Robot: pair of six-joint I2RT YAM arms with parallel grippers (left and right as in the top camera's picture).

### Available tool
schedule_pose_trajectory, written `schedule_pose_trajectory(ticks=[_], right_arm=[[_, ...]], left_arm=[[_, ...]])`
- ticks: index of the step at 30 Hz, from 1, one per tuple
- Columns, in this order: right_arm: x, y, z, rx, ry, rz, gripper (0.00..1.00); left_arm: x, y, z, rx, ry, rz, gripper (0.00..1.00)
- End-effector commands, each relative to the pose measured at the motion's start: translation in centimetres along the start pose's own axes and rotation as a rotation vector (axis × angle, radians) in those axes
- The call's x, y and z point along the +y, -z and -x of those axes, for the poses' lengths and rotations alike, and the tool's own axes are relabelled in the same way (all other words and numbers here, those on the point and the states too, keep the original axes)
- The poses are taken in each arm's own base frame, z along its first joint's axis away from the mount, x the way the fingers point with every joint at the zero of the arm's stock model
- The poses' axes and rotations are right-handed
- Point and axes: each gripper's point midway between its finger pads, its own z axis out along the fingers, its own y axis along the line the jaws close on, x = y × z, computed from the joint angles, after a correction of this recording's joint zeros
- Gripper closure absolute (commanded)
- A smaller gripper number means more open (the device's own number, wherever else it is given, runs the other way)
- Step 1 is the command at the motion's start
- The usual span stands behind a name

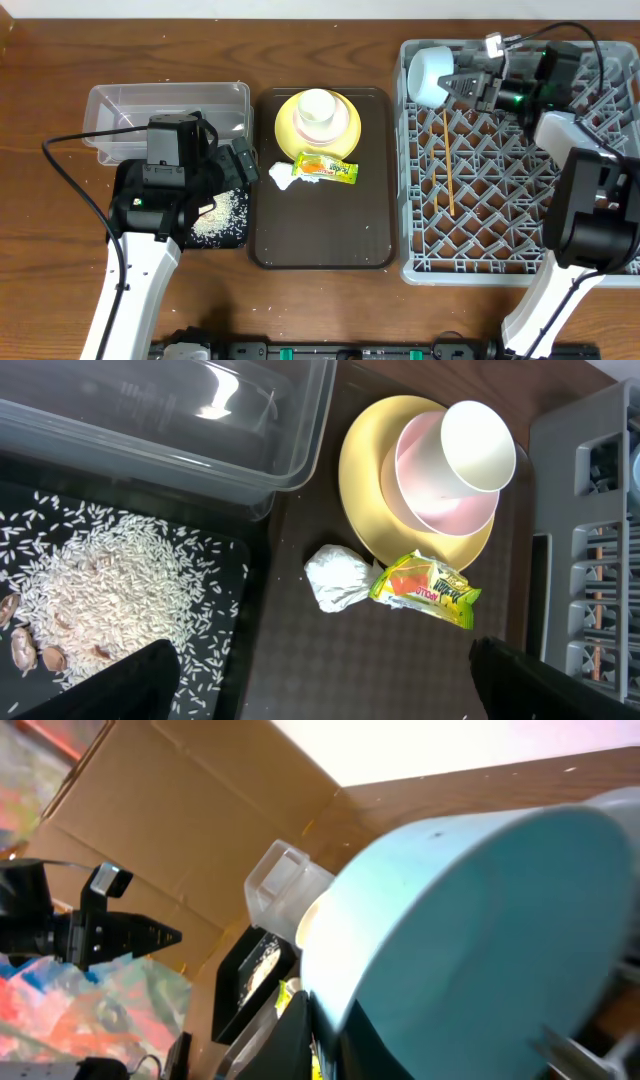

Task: Sort waste into correct bins and load items into the dishwasher rack
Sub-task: 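Carry the blue bowl into the dish rack and set it down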

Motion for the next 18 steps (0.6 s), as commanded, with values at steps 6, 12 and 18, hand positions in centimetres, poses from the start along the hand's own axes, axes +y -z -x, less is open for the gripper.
schedule_pose_trajectory(ticks=[6, 12, 18], right_arm=[[-1.4, 3.1, 0.8, -0.052, -0.039, -0.043, 0.66], [-1.8, 4.3, 1.1, -0.072, -0.044, -0.060, 0.54], [-2.7, 5.4, 1.5, -0.104, -0.115, -0.107, 0.58]], left_arm=[[0.0, 0.2, 0.5, -0.012, -0.007, 0.004, 0.05], [0.0, 0.2, 0.5, -0.012, -0.007, 0.004, 0.05], [0.0, 0.2, 0.5, -0.012, -0.007, 0.004, 0.05]])
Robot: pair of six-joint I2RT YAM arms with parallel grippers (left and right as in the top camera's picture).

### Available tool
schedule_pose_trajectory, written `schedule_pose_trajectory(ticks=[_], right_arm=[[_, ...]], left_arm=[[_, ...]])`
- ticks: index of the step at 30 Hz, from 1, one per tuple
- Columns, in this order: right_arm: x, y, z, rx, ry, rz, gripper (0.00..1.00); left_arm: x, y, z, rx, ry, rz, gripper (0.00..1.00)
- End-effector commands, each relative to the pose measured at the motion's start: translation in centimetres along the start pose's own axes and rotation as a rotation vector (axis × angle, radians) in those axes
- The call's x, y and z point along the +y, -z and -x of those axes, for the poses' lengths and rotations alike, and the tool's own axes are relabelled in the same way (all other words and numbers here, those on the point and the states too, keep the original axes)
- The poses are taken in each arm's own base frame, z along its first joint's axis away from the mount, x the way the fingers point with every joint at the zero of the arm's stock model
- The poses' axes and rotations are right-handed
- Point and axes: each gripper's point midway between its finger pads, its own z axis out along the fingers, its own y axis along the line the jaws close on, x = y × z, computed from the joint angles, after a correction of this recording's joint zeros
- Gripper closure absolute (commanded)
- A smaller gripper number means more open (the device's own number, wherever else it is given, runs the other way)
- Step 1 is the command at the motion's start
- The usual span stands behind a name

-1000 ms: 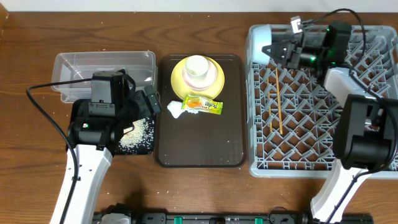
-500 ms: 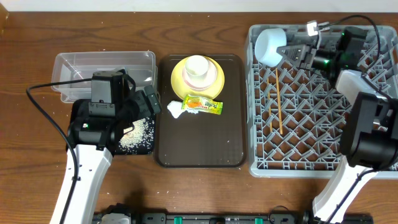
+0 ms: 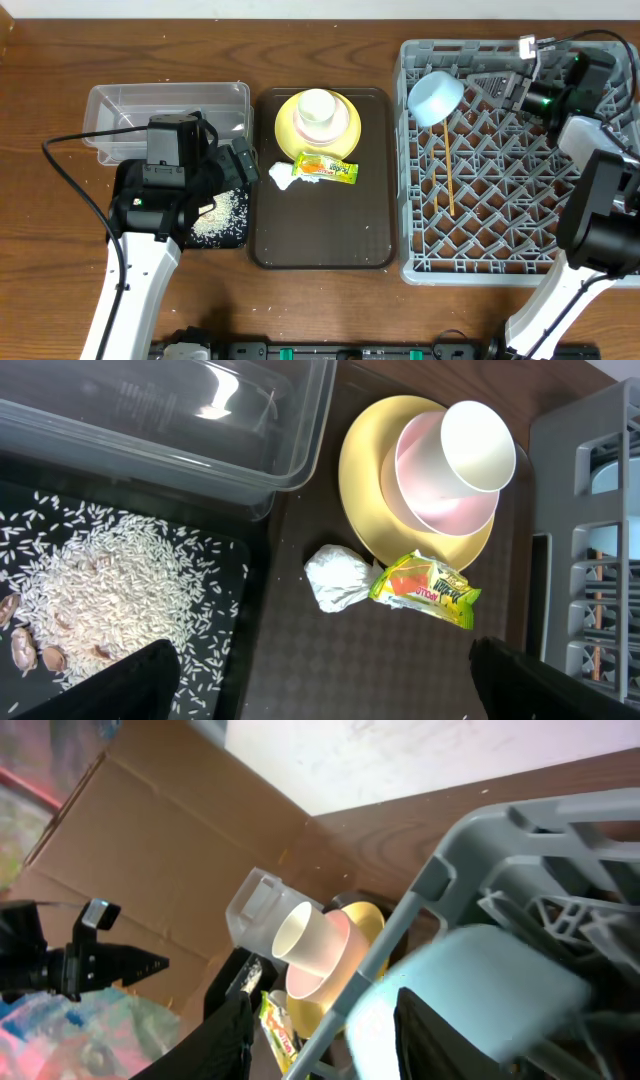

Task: Sort waste into correct bins and load items into the dishwasher rack
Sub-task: 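Carry the blue bowl into the dish rack and set it down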

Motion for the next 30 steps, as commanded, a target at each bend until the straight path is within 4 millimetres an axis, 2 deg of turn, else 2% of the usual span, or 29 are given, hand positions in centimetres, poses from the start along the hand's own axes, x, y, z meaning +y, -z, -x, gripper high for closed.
schedule_pose_trajectory(ticks=[1, 7, 12, 15, 18, 20, 22, 24, 27, 30], right_arm=[[-1.3, 0.9, 0.4, -0.031, -0.077, -0.048, 0.59], [-1.9, 1.2, 1.5, -0.075, -0.144, -0.125, 0.59], [-1.9, 1.7, 3.4, -0.149, -0.145, -0.312, 0.60], [-1.8, 2.9, 4.0, -0.175, -0.110, -0.532, 0.59], [-1.3, 4.6, 3.6, -0.136, 0.003, -0.826, 0.58], [-0.4, 5.7, 3.1, -0.080, 0.098, -1.002, 0.57], [1.1, 5.8, 2.4, 0.001, 0.204, -1.123, 0.56], [2.5, 4.8, 1.6, 0.073, 0.278, -1.153, 0.55], [4.3, 1.5, -0.5, 0.174, 0.338, -1.097, 0.53], [5.5, -2.2, -3.0, 0.259, 0.358, -1.026, 0.44]], left_arm=[[0.0, 0.2, 0.5, -0.012, -0.007, 0.004, 0.04], [0.1, 0.2, 0.4, -0.006, -0.006, 0.007, 0.05], [0.1, 0.2, 0.3, -0.005, -0.006, 0.007, 0.05], [0.1, 0.2, 0.3, -0.004, -0.006, 0.008, 0.05], [0.1, 0.2, 0.3, -0.003, -0.005, 0.008, 0.05], [0.1, 0.2, 0.3, -0.003, -0.005, 0.008, 0.05], [0.1, 0.2, 0.3, -0.003, -0.005, 0.009, 0.05], [0.1, 0.2, 0.3, -0.003, -0.005, 0.008, 0.05], [0.1, 0.2, 0.3, -0.003, -0.005, 0.008, 0.05], [0.1, 0.2, 0.3, -0.003, -0.005, 0.008, 0.05]])
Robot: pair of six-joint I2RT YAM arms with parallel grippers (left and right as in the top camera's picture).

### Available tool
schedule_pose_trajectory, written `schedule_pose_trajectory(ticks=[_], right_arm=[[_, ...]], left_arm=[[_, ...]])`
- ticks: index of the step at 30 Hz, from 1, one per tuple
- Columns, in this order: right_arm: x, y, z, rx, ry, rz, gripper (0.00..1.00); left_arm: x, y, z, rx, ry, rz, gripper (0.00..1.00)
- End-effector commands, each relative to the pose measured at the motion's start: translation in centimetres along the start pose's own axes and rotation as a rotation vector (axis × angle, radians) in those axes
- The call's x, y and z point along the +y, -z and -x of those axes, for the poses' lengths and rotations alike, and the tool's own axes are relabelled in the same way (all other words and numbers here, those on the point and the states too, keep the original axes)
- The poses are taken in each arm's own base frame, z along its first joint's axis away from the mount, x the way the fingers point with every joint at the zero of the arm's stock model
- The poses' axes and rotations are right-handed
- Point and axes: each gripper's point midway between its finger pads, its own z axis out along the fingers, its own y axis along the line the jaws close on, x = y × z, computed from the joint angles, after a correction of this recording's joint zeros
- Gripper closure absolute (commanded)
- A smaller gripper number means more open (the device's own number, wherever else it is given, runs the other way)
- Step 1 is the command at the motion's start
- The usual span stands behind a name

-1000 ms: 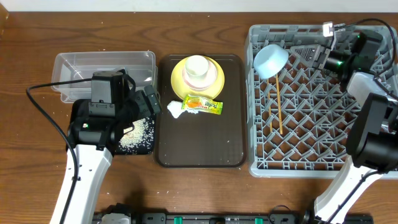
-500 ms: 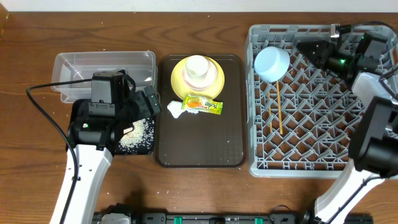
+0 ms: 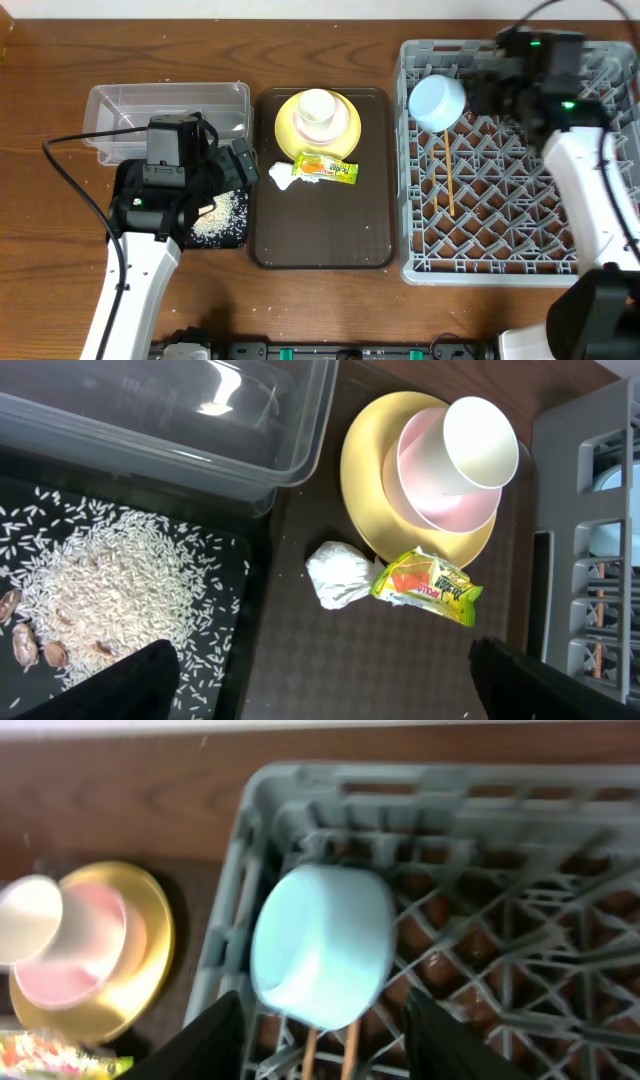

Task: Sort waste into correct bins and load items into the dishwasher rack
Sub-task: 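Carry the blue bowl into the dish rack and set it down, then reach the left gripper to the white tissue and grasp it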

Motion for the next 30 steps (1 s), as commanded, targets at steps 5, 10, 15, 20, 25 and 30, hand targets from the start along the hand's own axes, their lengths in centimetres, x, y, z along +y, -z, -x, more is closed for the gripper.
schedule_pose_trajectory(ticks=[5, 10, 15, 20, 25, 30], right_arm=[[6.4, -1.5, -2.1, 0.073, 0.199, 0.041, 0.01], [9.7, -1.7, -2.9, 0.082, 0.254, 0.090, 0.01], [11.1, -1.7, -3.2, 0.086, 0.277, 0.111, 0.01], [11.2, -1.7, -3.2, 0.086, 0.279, 0.113, 0.01], [11.2, -1.7, -3.2, 0.086, 0.279, 0.113, 0.01], [11.1, -1.7, -3.2, 0.086, 0.278, 0.112, 0.01]], left_arm=[[0.0, 0.2, 0.5, -0.011, -0.007, 0.005, 0.04], [0.0, 0.2, 0.5, -0.011, -0.007, 0.005, 0.05], [0.0, 0.2, 0.5, -0.011, -0.007, 0.005, 0.05], [0.0, 0.2, 0.5, -0.011, -0.006, 0.003, 0.05], [-0.9, 0.0, 1.5, -0.046, -0.008, -0.035, 0.11], [-4.3, -0.2, 1.9, -0.039, 0.025, -0.184, 0.48]])
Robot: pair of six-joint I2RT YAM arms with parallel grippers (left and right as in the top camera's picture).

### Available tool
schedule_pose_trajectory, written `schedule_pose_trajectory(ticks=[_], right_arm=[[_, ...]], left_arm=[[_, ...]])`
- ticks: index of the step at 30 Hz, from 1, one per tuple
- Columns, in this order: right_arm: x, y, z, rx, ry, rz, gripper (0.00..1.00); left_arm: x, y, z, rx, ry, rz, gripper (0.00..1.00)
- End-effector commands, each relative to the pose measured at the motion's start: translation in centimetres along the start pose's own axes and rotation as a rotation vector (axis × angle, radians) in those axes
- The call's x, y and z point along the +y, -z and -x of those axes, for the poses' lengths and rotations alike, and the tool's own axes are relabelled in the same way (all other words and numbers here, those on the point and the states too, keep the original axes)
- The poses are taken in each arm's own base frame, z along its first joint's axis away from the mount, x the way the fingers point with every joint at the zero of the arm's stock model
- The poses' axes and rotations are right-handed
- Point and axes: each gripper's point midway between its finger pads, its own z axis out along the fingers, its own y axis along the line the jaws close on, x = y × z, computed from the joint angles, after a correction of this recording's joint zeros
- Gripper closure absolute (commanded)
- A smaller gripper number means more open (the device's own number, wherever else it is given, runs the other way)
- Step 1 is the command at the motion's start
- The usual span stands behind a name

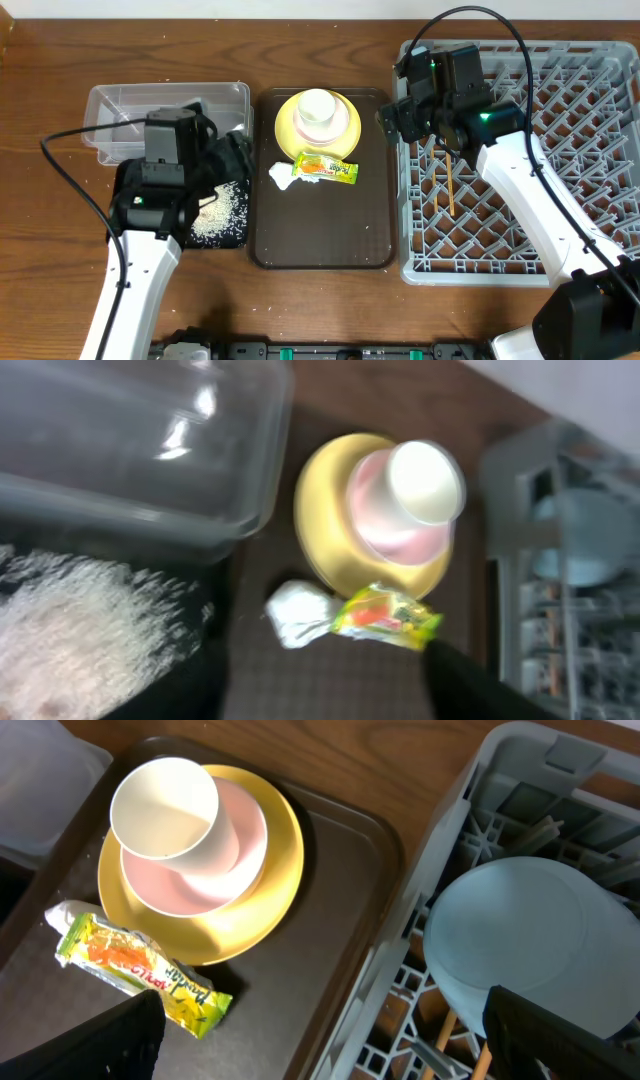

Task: Sort waste into correct bins and load items into the dishwasher rack
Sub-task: 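Reach the left gripper to the white tissue and grasp it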

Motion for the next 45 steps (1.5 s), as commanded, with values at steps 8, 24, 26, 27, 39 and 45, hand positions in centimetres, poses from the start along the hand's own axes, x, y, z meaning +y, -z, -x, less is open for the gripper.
schedule_pose_trajectory(ticks=[8, 24, 26, 27, 39, 45], right_arm=[[0.0, -0.3, 0.0, 0.003, 0.015, -0.003, 0.01], [0.0, -0.3, 0.0, 0.003, 0.015, -0.003, 0.01], [0.0, -0.3, 0.0, 0.003, 0.015, -0.003, 0.01], [0.0, -0.3, 0.0, 0.003, 0.015, -0.003, 0.01], [0.0, -0.3, 0.0, 0.003, 0.015, -0.003, 0.01], [0.0, -0.3, 0.0, 0.003, 0.015, -0.003, 0.01]], left_arm=[[-5.1, -1.0, 1.4, 0.154, -0.010, -0.047, 0.56], [-8.1, -12.9, 1.1, 0.320, -0.210, 0.159, 0.55], [-7.9, -14.4, 0.5, 0.333, -0.212, 0.163, 0.56], [-7.7, -15.0, 0.3, 0.338, -0.211, 0.167, 0.56], [-6.7, -17.0, -0.2, 0.347, -0.214, 0.193, 0.63], [-4.2, -15.9, -1.1, 0.390, -0.230, 0.318, 0.66]])
